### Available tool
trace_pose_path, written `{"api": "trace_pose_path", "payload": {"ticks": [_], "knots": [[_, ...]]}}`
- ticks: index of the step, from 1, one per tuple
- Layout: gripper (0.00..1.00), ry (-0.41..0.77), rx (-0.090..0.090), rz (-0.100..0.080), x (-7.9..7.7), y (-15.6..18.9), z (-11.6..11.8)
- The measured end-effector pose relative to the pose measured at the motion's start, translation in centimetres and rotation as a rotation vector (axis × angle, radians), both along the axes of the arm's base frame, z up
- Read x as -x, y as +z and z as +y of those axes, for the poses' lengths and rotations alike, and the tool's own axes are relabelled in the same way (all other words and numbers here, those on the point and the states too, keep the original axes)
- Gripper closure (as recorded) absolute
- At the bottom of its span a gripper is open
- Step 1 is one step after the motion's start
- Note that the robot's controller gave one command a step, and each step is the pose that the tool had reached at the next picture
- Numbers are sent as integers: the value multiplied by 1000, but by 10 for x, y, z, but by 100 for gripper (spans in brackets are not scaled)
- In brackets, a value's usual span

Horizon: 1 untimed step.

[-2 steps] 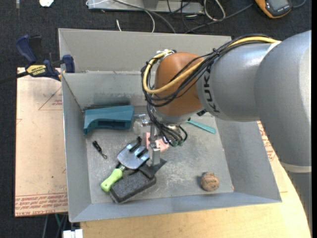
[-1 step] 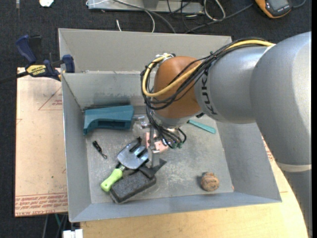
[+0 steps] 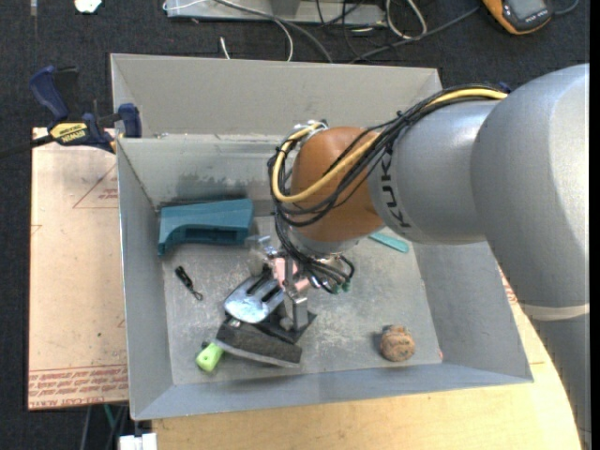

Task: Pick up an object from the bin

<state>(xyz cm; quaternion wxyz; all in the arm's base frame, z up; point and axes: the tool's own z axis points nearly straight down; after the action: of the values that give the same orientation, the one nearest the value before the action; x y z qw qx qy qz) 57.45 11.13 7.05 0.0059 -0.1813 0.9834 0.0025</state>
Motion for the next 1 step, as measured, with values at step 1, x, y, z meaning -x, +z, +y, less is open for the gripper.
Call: {"api": "trace_pose_path", "payload": {"ticks": [1], "knots": [[100,-11,-4,-10,40,5,23]]}}
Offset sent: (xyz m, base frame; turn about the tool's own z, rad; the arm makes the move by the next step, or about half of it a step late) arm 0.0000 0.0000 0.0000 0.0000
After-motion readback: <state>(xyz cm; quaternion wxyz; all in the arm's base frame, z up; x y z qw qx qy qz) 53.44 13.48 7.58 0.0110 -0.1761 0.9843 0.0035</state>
